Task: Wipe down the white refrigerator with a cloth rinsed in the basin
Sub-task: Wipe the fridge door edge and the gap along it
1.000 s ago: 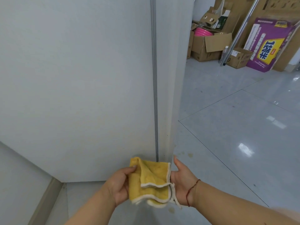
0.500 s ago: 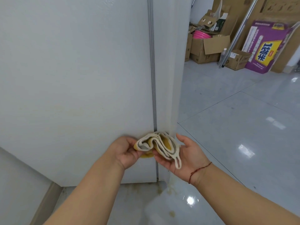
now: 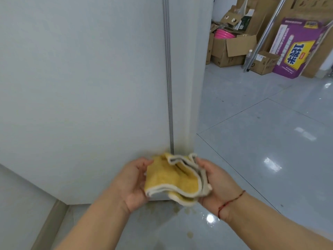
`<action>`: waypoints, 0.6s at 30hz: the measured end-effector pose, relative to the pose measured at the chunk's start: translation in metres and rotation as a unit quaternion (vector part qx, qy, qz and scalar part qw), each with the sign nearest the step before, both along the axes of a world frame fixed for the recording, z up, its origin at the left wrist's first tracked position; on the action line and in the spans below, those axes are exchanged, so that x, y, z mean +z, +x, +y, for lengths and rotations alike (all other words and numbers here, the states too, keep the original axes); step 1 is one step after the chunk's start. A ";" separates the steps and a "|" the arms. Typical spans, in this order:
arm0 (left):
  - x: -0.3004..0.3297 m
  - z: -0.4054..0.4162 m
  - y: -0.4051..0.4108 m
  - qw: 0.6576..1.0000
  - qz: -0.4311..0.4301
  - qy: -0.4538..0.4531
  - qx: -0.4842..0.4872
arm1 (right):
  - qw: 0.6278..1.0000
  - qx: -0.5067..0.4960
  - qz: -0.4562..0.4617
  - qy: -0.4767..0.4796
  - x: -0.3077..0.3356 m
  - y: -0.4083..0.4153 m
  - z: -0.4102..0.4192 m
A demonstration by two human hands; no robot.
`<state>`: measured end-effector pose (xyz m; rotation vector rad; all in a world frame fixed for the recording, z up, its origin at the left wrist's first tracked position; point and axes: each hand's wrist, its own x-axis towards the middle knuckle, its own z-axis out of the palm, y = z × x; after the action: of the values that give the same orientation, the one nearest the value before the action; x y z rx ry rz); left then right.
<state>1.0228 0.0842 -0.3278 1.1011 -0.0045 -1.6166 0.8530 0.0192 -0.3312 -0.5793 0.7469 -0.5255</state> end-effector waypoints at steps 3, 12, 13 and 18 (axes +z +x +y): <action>-0.051 0.003 -0.012 0.998 0.014 0.057 -0.026 | 0.993 0.026 0.107 0.049 -0.026 -0.005 0.000; -0.154 -0.001 -0.038 0.981 0.080 0.164 0.068 | 0.917 0.032 0.321 -0.235 -0.034 -0.012 -0.042; -0.165 -0.004 -0.040 0.977 0.083 0.174 0.091 | 0.928 0.024 0.286 -0.237 -0.028 -0.010 -0.043; -0.189 -0.018 -0.044 0.967 0.078 0.187 0.157 | 0.889 0.042 0.143 -0.432 -0.003 0.000 -0.036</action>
<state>0.9784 0.0659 -0.5166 1.1844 0.5731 -1.4412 0.8533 -0.0173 -0.3338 -1.5431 0.7384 -0.6973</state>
